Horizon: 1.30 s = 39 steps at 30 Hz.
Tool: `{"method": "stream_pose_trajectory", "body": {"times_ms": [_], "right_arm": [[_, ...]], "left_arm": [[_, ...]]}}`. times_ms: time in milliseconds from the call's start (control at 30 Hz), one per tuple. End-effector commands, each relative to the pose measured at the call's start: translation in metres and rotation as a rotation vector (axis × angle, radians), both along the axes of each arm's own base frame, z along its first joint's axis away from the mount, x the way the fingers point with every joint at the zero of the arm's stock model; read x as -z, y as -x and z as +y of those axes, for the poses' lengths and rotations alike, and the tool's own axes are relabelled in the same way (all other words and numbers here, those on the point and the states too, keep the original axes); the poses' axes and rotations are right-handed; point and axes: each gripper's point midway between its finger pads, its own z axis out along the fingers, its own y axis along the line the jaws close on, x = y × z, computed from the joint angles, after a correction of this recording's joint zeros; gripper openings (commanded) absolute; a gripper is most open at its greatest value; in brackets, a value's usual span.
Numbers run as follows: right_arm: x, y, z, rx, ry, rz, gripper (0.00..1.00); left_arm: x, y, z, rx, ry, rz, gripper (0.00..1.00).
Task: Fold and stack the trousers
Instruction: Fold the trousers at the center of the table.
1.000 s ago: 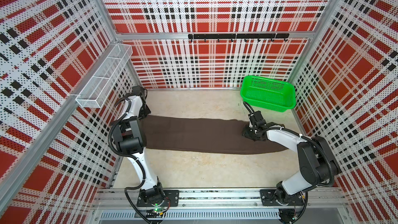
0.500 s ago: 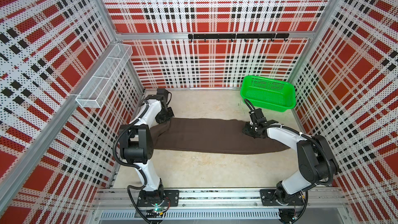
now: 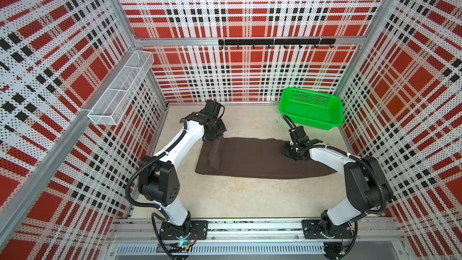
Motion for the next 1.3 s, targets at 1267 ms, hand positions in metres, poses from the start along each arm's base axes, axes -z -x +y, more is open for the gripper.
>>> {"method": "stream_pose_trajectory", "body": {"times_ms": [1267], "right_arm": [[-0.016, 0.007, -0.014, 0.028, -0.015, -0.037, 0.46]], "left_arm": [[0.04, -0.005, -0.165, 0.161, 0.252, 0.055, 0.35]]}}
